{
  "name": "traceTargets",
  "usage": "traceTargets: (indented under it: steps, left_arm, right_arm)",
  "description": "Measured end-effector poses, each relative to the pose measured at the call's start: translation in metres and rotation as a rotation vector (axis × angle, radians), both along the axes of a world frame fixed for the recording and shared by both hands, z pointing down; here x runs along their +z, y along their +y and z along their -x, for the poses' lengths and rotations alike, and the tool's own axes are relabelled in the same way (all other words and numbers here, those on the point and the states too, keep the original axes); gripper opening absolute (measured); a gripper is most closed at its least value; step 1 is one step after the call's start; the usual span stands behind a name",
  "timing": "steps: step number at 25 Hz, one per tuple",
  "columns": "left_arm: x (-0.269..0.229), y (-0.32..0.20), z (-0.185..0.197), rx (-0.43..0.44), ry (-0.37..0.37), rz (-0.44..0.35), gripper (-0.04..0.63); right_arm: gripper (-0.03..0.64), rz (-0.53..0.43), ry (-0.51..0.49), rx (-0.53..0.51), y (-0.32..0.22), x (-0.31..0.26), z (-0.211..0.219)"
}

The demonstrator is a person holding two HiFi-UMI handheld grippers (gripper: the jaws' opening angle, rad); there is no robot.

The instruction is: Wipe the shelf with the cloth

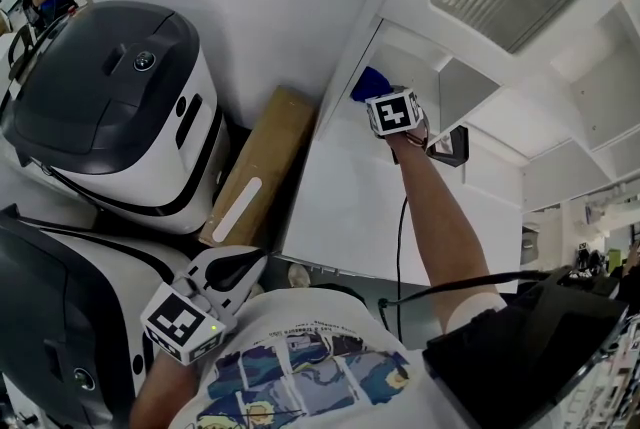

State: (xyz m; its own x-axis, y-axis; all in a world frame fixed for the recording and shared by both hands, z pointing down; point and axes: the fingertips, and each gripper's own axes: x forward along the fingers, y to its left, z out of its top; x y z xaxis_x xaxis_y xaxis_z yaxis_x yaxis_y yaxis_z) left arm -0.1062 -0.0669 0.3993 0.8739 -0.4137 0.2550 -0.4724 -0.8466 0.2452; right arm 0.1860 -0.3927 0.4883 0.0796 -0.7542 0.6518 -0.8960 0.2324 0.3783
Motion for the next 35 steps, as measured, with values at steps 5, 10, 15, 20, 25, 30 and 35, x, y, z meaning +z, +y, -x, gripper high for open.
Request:
traceTargets:
  steps: [5, 10, 15, 20, 25, 30, 35]
  left_arm:
    - [0.001, 0.000, 0.000, 0.012, 0.003, -0.001, 0.011]
    - [0.000, -0.002, -0.002, 0.027, 0.007, -0.003, 0.011]
    - [0.000, -0.005, -0.002, 0.037, 0.008, -0.005, 0.012]
    - [0.000, -0.005, -0.001, 0.039, 0.014, -0.005, 0.011]
    - [0.002, -0.006, 0.000, 0.039, 0.007, 0.003, 0.012]
    - [0.002, -0.005, -0.001, 0.038, -0.002, 0.007, 0.011]
    - [0.005, -0.005, -0.004, 0.040, -0.020, 0.020, 0.012]
  right_arm:
    - [0.066, 0.014, 0.022, 0.062, 0.012, -0.002, -0.031]
    - [0.066, 0.014, 0.073, 0.152, 0.026, -0.008, -0.074]
    - [0.066, 0.000, 0.047, 0.216, 0.029, 0.002, -0.110]
    - [0.066, -0.031, 0.012, 0.249, 0.035, -0.002, -0.113]
    - [0.066, -0.087, -0.032, 0.172, 0.031, -0.023, -0.057]
    - [0.066, -0.095, -0.128, 0.095, 0.022, -0.016, -0.002]
    - [0.066, -0.126, -0.159, 0.059, 0.017, -0.009, 0.007]
